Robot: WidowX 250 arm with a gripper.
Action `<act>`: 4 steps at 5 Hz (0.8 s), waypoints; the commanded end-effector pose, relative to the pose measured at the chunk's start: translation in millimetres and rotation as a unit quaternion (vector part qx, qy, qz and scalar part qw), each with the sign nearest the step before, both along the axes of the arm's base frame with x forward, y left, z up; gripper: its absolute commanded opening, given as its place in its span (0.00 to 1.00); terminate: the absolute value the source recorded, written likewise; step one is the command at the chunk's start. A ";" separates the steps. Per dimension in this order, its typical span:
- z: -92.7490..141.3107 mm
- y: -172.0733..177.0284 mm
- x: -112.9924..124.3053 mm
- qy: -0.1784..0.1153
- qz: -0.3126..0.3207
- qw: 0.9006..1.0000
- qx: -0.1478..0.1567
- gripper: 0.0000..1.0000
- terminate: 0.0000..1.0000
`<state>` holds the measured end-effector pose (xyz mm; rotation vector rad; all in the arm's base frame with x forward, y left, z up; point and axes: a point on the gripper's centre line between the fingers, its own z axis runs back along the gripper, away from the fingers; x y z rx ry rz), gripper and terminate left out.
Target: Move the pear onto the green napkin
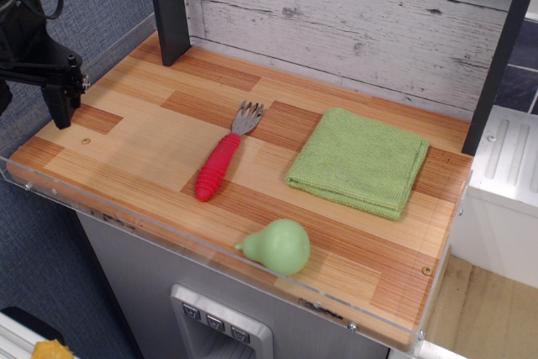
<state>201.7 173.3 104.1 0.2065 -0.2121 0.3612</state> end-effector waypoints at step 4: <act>-22.2 -96.1 18.6 0.018 0.086 0.991 -0.102 1.00 0.00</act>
